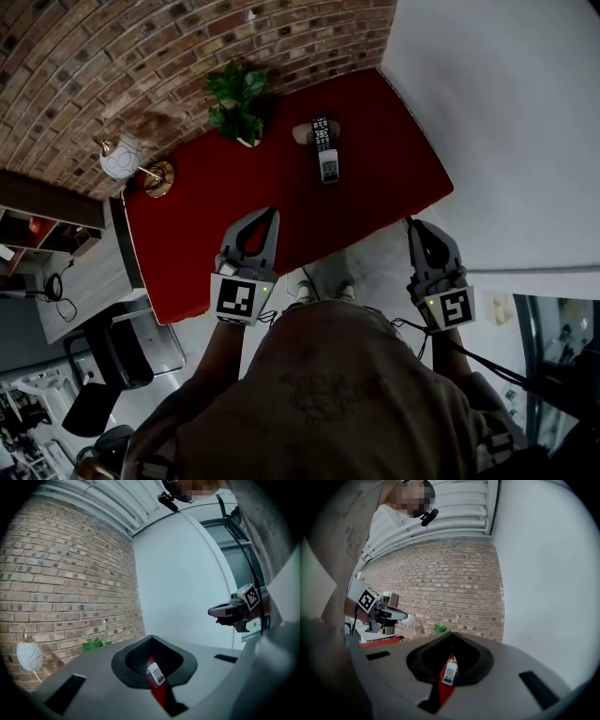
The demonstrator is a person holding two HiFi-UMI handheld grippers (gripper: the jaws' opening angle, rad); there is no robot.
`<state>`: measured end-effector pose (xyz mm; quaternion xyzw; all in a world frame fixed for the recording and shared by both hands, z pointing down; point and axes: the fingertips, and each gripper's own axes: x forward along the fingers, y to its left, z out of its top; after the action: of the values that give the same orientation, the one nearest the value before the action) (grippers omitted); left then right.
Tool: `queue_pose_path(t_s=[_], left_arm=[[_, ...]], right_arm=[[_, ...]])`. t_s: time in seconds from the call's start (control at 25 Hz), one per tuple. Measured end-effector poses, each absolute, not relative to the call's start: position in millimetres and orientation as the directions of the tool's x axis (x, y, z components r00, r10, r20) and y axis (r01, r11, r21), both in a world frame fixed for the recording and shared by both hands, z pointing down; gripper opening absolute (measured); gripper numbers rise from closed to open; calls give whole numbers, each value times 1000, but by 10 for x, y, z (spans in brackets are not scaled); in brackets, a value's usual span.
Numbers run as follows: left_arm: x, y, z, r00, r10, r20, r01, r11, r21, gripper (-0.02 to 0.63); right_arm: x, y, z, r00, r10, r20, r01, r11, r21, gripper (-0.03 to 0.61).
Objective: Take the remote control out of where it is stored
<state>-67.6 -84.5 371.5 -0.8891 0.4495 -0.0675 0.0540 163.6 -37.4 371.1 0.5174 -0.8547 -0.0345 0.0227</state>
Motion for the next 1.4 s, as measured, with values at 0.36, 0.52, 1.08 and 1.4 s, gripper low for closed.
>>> queue_pose_path(t_s=[0.36, 0.52, 1.08, 1.4], left_arm=[[-561, -889, 3729, 587, -807, 60, -795, -589, -144, 11], [-548, -926, 3732, 590, -805, 65, -792, -592, -149, 11], [-604, -917, 3633, 583, -812, 31, -803, -581, -131, 10], [-589, -885, 3666, 588, -808, 37, -797, -587, -141, 11]], right_arm=[[1703, -390, 3728, -480, -877, 13, -873, 479, 88, 12], [1720, -425, 3749, -472, -881, 20, -878, 472, 86, 13], [1501, -696, 3942, -562, -817, 127, -814, 574, 89, 14], [1351, -1126, 4204, -623, -732, 274, -725, 673, 150, 15]])
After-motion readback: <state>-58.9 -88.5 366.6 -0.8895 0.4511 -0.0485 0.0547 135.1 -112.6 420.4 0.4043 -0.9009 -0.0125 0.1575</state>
